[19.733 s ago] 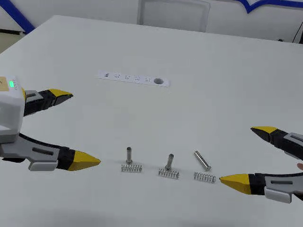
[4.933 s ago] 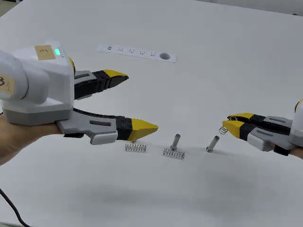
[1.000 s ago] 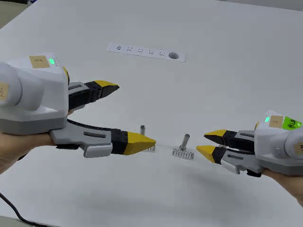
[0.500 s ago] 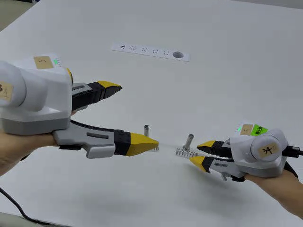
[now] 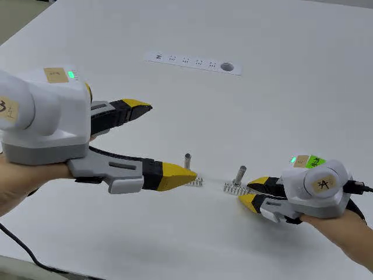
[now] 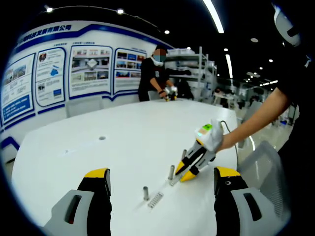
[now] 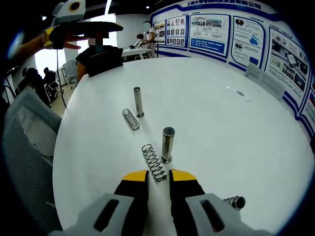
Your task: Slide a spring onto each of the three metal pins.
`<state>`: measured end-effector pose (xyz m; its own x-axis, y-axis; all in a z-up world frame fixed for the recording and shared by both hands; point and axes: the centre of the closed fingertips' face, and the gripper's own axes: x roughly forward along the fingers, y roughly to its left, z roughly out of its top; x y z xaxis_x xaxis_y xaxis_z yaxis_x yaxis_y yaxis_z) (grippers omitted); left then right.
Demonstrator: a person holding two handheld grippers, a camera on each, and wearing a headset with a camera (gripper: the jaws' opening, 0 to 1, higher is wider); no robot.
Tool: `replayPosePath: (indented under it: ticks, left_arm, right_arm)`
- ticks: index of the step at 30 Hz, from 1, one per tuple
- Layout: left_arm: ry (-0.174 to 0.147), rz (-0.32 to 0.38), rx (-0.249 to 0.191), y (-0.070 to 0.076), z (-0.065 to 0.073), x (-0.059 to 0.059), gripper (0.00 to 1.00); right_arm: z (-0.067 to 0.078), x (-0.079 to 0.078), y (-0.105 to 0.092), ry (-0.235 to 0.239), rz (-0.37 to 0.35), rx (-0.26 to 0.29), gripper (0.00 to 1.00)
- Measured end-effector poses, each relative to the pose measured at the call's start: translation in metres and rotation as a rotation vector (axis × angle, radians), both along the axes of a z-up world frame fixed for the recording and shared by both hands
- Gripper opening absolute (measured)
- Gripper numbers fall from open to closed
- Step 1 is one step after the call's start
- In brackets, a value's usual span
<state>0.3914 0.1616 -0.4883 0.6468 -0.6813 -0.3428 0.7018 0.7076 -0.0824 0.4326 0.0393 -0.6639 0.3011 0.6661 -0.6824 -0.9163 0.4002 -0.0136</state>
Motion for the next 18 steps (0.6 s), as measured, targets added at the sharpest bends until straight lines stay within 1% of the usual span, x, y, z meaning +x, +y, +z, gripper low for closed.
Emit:
replayPosePath:
  ticks: [6, 13, 18]
  left_arm:
    - [0.003, 0.001, 0.001, -0.0001, -0.0015, -0.0004, 0.88]
    - [0.001, -0.005, -0.002, -0.0029, -0.0003, 0.0005, 0.88]
    - [0.002, -0.009, 0.001, -0.0034, -0.0005, 0.0004, 0.87]
  right_arm:
    - [0.0001, -0.0035, 0.0013, 0.016, 0.008, 0.01, 0.16]
    - [0.0007, -0.0055, 0.0028, 0.017, 0.025, 0.01, 0.13]
    - [0.0002, -0.0055, 0.0026, 0.023, 0.017, 0.014, 0.13]
